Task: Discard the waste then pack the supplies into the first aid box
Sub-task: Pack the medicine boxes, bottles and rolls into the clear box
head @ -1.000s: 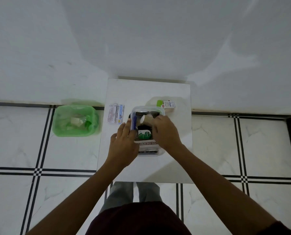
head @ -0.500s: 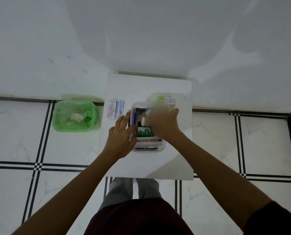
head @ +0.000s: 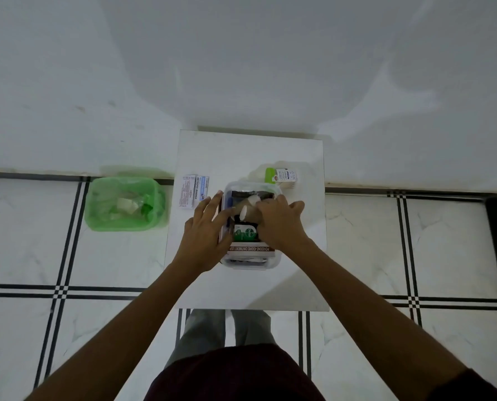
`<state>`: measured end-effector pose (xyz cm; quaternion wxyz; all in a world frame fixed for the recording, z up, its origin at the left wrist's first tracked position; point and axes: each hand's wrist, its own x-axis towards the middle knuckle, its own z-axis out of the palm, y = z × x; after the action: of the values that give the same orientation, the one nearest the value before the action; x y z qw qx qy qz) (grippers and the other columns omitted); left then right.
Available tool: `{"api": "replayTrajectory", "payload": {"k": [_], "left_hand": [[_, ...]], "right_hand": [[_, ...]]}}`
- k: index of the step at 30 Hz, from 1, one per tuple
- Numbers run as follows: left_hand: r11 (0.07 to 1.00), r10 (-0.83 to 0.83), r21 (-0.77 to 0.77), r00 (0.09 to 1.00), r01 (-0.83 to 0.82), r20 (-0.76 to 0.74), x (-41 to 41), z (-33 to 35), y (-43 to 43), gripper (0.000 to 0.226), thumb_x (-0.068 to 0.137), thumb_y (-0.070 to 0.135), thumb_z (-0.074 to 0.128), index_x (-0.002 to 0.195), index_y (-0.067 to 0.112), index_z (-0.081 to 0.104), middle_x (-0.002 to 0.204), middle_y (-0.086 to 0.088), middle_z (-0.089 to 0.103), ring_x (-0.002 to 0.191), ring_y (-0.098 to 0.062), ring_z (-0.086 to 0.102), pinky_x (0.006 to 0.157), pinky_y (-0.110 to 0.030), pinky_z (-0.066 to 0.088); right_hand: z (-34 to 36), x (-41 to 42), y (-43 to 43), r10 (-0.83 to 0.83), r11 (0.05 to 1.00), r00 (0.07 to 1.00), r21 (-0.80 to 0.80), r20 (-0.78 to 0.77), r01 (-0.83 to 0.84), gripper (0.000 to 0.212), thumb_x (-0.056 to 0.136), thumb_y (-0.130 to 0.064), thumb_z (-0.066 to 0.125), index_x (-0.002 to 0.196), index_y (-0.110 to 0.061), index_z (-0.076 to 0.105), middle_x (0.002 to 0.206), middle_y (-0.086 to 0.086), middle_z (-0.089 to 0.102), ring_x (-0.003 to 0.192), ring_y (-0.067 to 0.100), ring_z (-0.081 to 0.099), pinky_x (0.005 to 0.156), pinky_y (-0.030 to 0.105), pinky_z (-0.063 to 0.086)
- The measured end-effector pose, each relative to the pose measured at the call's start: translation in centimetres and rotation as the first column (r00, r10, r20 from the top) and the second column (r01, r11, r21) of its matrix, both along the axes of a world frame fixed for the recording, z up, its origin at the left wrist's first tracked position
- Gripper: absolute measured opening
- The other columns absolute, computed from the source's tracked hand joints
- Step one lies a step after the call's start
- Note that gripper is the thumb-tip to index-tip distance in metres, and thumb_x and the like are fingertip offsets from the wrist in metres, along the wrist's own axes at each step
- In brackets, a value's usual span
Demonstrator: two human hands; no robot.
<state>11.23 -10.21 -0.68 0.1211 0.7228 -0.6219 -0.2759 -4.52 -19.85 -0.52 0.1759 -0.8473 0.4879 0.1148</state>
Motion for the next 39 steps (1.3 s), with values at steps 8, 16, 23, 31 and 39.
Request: {"api": "replayTrajectory", "payload": {"k": [8,16,23,31,39], "left_hand": [[0.976,0.151,-0.141,0.981,-0.167,-0.118,4.2,0.0,-2.2,0.055,0.077,0.027,0.049,0.129,0.010,0.049,0.132,-0.011,0.055,0.121,-0.031,0.048,0.094,-0.045,0.046],[0.969,-0.148,0.225,0.965,0.098,0.217,9.8,-2.5,-7.1,0.098,0.065,0.029,0.079,0.146,0.020,0.024,0.156,-0.005,0.022,0.141,-0.031,0.019,0.099,-0.061,0.040],[0.935,-0.180,0.335,0.968,0.114,0.174,10.4,-5.4,-8.3,0.116,0.059,0.028,0.086,0.149,0.020,0.013,0.158,-0.005,0.014,0.142,-0.034,0.013,0.100,-0.064,0.037],[0.975,-0.080,0.218,0.989,0.052,0.125,10.4,-5.6,-8.8,0.098,0.059,0.026,0.087,0.140,0.010,0.034,0.137,-0.014,0.040,0.125,-0.034,0.037,0.097,-0.055,0.044],[0.958,0.273,0.116,0.960,-0.264,-0.070,10.4,-4.9,-8.6,0.024,0.071,0.000,0.074,0.094,-0.003,0.067,0.092,-0.024,0.063,0.081,-0.033,0.057,0.067,-0.028,0.035]], "right_hand": [[2.9,-1.6,-3.0,-0.244,0.966,0.902,0.003,0.357,0.260,0.031,0.084,-0.016,0.057,0.114,-0.017,0.063,0.118,0.002,0.065,0.108,0.027,0.051,0.084,0.039,0.033],[0.5,-2.0,-9.2,-0.075,0.997,0.997,-0.038,-0.017,0.074,0.060,0.077,-0.004,0.062,0.133,-0.014,0.043,0.139,0.006,0.047,0.119,0.029,0.046,0.090,0.044,0.041],[-2.7,-1.4,-10.1,0.046,0.998,0.994,-0.046,-0.101,-0.051,0.062,0.075,-0.009,0.070,0.130,-0.016,0.043,0.132,0.004,0.052,0.119,0.028,0.048,0.091,0.046,0.042],[-2.7,-1.3,-10.5,0.006,0.997,0.999,-0.078,-0.046,-0.010,0.053,0.077,-0.013,0.069,0.124,-0.016,0.047,0.123,0.006,0.057,0.112,0.029,0.050,0.081,0.041,0.044],[-2.3,-2.3,-9.8,-0.133,0.981,0.984,-0.123,0.121,0.148,0.051,0.067,-0.012,0.071,0.114,-0.015,0.052,0.111,0.002,0.061,0.100,0.029,0.052,0.069,0.036,0.040]]}}
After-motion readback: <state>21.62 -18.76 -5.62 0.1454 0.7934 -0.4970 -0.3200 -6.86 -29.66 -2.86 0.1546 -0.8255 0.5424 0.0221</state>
